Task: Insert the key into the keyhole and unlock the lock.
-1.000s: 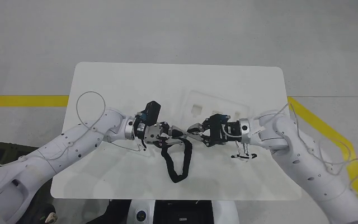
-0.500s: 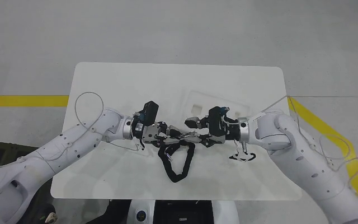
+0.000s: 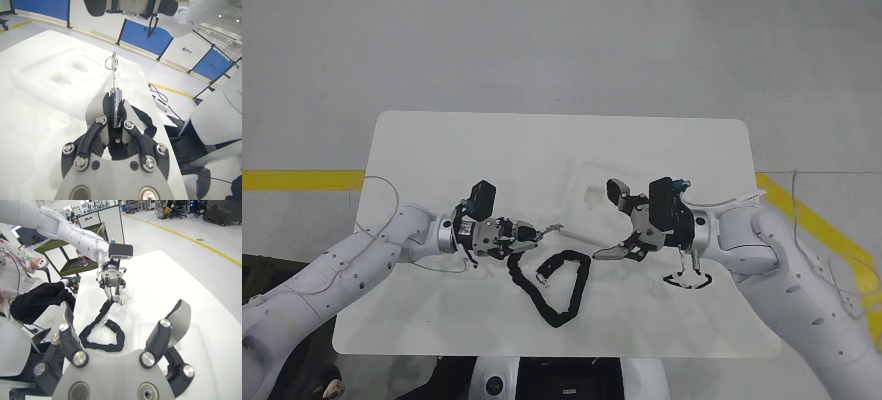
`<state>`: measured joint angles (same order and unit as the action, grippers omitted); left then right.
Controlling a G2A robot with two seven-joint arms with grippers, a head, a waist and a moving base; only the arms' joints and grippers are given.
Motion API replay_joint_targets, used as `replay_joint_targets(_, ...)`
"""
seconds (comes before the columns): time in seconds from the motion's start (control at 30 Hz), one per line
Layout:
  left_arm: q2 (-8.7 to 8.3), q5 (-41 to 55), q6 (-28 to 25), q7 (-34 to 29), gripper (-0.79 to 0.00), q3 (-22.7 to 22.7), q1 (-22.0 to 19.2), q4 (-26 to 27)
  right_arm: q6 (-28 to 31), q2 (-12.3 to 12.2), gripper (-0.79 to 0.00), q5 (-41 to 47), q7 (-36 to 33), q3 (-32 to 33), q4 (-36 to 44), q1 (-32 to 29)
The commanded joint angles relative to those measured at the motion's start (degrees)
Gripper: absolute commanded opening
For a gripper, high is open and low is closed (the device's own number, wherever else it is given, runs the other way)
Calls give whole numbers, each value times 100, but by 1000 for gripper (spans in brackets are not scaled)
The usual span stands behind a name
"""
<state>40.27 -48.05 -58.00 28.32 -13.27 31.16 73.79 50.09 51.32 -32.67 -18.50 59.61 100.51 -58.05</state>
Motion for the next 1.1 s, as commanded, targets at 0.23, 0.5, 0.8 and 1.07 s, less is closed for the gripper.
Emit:
replay_joint_targets(0.23, -305, 397, 463, -1050, -785, -451, 109, -79, -306, -29, 0, 17, 350, 371, -89, -440)
replay_joint_targets(0.5, -365, 730, 1323, -2590, -785, -722, 198, 391, -359, -34, 0, -108, 433, 542, -59, -674)
replay_joint_targets(0.8, -371, 505, 2069, -3231, -717, -1041, 378, 691, -334, -13, 0, -171, 618, 649, -90, -875)
replay_joint_targets(1.07, -349, 270, 2026, -2926, 0, -1316, 580, 697, -274, 19, 0, -267, 682, 678, -205, -912)
